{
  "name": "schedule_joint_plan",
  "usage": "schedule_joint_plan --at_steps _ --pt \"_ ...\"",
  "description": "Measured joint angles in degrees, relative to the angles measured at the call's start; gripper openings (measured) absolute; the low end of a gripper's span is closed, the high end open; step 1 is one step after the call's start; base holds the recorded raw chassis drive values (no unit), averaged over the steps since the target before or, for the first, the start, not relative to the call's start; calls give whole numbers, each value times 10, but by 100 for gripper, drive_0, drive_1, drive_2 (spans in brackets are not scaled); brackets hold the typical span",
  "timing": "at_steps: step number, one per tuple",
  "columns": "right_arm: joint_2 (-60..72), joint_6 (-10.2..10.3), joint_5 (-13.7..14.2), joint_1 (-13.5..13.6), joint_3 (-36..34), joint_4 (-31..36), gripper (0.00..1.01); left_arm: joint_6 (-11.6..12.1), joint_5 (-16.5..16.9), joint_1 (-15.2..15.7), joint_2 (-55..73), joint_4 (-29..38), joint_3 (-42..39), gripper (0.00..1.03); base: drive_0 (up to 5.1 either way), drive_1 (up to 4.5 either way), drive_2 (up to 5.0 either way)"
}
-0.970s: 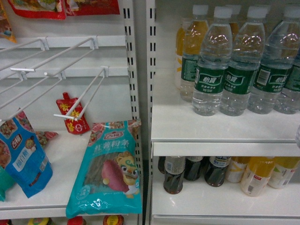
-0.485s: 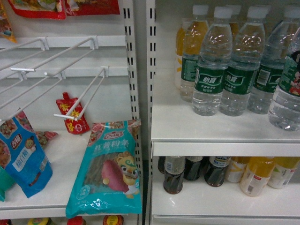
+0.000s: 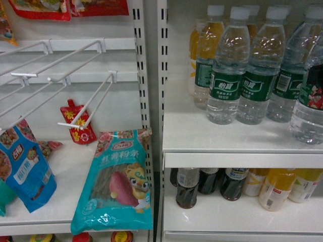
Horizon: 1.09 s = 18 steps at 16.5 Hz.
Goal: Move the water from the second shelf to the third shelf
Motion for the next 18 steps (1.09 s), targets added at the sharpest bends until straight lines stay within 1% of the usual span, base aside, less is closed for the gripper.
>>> schedule_joint_plan --at_steps 8,10,13,18 --pt "59 -3 12 1 85 -43 40 0 0 0 0 0 0 98 0 0 0" --pt "68 9 12 2 95 -54 40 0 0 0 0 0 0 98 0 0 0" --pt "79 17 15 5 102 -59 40 0 0 0 0 0 0 98 0 0 0" --pt "85 30 18 4 92 -30 40 0 0 0 0 0 0 98 0 0 0"
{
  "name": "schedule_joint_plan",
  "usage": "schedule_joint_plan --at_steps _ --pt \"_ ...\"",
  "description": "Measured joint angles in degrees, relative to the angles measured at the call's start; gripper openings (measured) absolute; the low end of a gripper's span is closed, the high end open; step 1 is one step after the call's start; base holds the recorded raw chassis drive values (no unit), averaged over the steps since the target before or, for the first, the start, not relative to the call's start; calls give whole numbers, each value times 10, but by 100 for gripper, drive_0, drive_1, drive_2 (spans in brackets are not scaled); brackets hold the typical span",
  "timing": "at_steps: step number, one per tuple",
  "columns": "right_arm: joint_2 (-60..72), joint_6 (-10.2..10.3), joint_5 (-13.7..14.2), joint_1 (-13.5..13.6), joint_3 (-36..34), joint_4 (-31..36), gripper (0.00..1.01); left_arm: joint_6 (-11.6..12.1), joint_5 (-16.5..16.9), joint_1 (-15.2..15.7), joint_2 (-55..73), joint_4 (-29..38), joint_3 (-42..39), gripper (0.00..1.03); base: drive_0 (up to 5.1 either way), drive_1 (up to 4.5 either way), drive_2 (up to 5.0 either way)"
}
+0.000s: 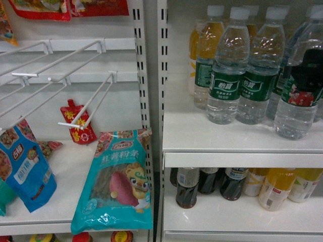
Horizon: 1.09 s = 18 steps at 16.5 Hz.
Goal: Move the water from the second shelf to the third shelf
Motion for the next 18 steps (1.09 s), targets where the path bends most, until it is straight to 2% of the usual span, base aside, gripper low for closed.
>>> schedule_joint_plan --at_steps 6,7,8,10,11,13,14,18 --pt "0 2 0 0 -14 19 40 0 0 0 0 0 0 98 0 0 0" --pt "0 2 0 0 -14 19 49 0 0 0 0 0 0 98 0 0 0" --pt "0 2 0 -1 -16 21 66 0 0 0 0 0 0 98 0 0 0" --pt "-8 2 1 -8 -16 29 94 0 0 0 0 0 0 98 0 0 0" --pt "-10 2 1 -7 -16 28 98 0 0 0 0 0 0 98 0 0 0" --pt "-11 2 1 -8 -16 28 100 0 0 0 0 0 0 98 0 0 0" --pt "-11 2 0 -8 -15 27 97 0 0 0 0 0 0 98 0 0 0" --pt "-11 2 -2 -8 -15 19 98 0 0 0 0 0 0 98 0 0 0"
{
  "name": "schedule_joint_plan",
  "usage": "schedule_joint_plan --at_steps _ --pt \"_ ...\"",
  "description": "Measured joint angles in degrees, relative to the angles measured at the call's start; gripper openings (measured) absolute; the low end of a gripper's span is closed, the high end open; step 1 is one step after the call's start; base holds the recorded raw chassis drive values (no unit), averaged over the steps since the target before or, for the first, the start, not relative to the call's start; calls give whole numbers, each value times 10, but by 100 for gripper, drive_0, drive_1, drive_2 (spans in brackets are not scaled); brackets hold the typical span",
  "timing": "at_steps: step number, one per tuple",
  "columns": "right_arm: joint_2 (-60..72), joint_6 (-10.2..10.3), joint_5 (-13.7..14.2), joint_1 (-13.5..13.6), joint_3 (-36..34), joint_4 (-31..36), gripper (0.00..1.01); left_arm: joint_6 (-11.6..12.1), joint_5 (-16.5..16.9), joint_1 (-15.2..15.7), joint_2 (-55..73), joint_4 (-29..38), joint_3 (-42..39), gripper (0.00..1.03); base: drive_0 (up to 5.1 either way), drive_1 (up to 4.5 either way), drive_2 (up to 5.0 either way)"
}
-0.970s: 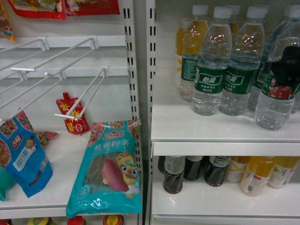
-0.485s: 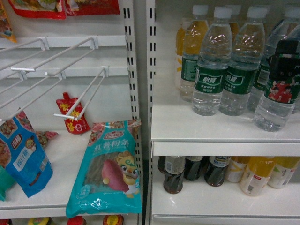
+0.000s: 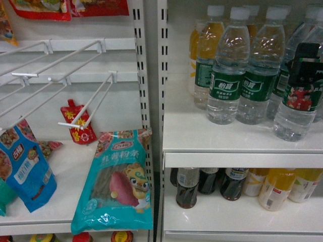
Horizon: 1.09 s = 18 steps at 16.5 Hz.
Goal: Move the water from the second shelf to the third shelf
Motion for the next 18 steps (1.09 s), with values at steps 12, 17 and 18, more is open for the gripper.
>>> schedule_joint_plan --at_steps 12,17,18 --pt "-120 10 -46 -16 -89 -25 98 0 0 0 0 0 0 98 0 0 0" --pt "-274 19 -59 -26 -208 -34 98 0 0 0 0 0 0 98 0 0 0" --pt "-308 24 -61 -27 -228 -41 98 0 0 0 0 0 0 98 0 0 0"
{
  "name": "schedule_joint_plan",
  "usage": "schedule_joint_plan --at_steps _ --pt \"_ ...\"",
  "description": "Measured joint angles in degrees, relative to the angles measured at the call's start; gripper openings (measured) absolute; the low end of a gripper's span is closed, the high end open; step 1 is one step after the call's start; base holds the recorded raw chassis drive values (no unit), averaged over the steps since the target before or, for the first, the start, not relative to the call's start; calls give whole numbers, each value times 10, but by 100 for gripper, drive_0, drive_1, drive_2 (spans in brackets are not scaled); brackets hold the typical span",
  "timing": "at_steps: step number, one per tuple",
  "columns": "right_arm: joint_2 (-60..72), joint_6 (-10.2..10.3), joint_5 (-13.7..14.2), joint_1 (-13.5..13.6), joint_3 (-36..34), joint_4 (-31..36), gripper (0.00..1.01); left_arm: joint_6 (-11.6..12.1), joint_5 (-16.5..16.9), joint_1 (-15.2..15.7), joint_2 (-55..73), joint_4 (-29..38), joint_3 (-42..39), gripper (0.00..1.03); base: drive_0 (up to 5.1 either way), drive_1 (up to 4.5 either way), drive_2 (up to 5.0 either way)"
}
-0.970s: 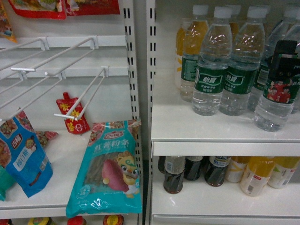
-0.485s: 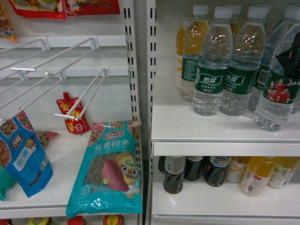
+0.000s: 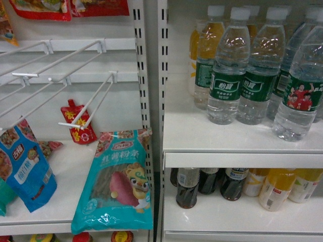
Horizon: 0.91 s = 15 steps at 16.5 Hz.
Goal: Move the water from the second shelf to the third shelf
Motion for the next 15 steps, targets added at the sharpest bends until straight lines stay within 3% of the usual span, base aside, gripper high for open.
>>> schedule_joint_plan --at_steps 3,6,8,9,10,11,14,15 --pt "-117 8 2 -7 -64 -40 98 0 0 0 0 0 0 98 0 0 0" --pt "-233 24 22 -5 -96 -103 98 0 0 0 0 0 0 98 0 0 0" --pt "-276 28 43 10 -100 -119 97 0 0 0 0 0 0 98 0 0 0" --pt "-297 -8 51 14 -126 -74 85 0 0 0 0 0 0 98 0 0 0" --pt "-337 -43 53 16 -154 -87 70 0 0 0 0 0 0 98 0 0 0" --pt "-364 -57 55 16 -167 -108 57 0 0 0 0 0 0 98 0 0 0" --pt "-437 -70 55 16 -163 -187 15 0 0 0 0 0 0 98 0 0 0" --pt "-438 -72 55 16 -158 -179 2 0 0 0 0 0 0 98 0 0 0"
